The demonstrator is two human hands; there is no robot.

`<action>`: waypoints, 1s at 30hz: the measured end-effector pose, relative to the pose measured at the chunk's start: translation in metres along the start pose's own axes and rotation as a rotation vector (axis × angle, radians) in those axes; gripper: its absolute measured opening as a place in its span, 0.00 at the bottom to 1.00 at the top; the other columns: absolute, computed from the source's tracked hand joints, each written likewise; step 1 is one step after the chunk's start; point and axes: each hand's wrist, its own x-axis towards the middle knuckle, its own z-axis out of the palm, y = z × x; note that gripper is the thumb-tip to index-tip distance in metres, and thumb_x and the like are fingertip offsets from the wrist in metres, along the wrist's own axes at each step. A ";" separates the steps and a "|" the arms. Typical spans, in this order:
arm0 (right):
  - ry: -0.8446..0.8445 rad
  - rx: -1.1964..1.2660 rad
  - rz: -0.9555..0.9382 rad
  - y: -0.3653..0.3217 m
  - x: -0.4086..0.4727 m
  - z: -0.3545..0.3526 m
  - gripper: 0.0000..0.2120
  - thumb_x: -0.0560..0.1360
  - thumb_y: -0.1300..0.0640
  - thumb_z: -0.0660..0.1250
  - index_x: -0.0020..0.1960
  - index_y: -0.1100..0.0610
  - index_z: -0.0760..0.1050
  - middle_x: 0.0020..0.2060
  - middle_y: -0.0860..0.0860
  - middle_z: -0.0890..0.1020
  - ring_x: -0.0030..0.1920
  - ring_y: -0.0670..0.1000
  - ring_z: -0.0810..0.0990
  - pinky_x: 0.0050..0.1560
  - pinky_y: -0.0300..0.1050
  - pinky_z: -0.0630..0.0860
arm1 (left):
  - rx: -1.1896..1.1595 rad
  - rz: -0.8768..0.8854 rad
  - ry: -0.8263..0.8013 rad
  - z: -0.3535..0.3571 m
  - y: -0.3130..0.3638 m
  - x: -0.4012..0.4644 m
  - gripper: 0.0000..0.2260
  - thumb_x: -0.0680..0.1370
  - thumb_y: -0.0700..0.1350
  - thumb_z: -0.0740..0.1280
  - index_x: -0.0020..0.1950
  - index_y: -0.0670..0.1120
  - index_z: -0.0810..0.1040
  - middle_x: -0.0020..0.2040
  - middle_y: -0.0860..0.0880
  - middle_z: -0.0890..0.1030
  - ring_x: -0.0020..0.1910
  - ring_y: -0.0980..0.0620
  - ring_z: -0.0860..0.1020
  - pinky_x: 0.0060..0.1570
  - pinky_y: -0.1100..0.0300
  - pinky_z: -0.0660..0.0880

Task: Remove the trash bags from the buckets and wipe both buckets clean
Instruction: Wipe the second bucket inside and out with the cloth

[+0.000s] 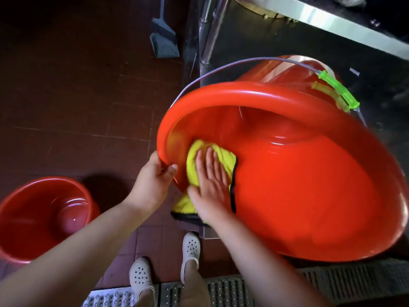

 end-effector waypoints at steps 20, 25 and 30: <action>-0.058 -0.076 0.530 0.108 0.087 -0.040 0.30 0.76 0.47 0.52 0.77 0.44 0.47 0.77 0.46 0.47 0.76 0.48 0.45 0.74 0.51 0.43 | 0.354 0.299 -0.066 -0.002 0.054 0.011 0.09 0.78 0.57 0.55 0.48 0.52 0.64 0.36 0.54 0.73 0.33 0.59 0.74 0.31 0.65 0.66; -0.074 0.057 0.384 0.078 0.087 -0.055 0.28 0.78 0.51 0.54 0.77 0.48 0.50 0.77 0.50 0.52 0.76 0.50 0.52 0.74 0.49 0.50 | 0.394 0.397 0.009 0.008 0.083 0.027 0.07 0.81 0.51 0.55 0.48 0.51 0.58 0.32 0.52 0.70 0.28 0.55 0.71 0.25 0.61 0.61; -0.016 0.131 0.147 0.046 0.060 -0.069 0.30 0.77 0.57 0.61 0.76 0.53 0.55 0.76 0.54 0.57 0.75 0.52 0.57 0.72 0.41 0.50 | 0.392 0.329 0.016 0.000 0.103 0.023 0.07 0.81 0.49 0.56 0.49 0.47 0.60 0.32 0.50 0.71 0.28 0.52 0.72 0.26 0.58 0.62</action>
